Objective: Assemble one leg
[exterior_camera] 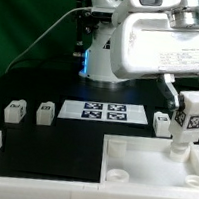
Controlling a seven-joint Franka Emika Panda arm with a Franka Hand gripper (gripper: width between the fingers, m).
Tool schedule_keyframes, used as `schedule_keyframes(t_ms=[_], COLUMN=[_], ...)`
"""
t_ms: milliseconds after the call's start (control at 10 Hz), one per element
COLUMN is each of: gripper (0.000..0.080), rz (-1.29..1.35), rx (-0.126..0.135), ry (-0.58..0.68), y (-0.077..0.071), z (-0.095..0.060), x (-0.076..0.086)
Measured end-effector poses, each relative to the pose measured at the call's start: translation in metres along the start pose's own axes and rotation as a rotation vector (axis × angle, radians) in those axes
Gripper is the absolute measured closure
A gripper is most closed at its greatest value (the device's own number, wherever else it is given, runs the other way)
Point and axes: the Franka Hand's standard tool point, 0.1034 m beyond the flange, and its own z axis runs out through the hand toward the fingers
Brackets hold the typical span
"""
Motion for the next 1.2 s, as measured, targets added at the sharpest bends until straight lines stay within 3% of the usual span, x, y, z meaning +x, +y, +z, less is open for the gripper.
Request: schedule_keyframes(t_ms=[200,700,800,900,1200], gripper=[0.0506,0.0506,0.0506,0.0506,0.0506], rz=[0.022,0.018,-0.045,-0.05,-0.075], rx=[0.01,0.009,-0.035,-0.036,0.008], ry=[0.009,0.007,0.082,0.104,0.137], y=[-0.008,-0.008,0.001,0.002,0.002], z=[-0.006,-0.004,0.0,0.01,0.022], x=[0.009,0.005,0.0,-0.01,-0.009])
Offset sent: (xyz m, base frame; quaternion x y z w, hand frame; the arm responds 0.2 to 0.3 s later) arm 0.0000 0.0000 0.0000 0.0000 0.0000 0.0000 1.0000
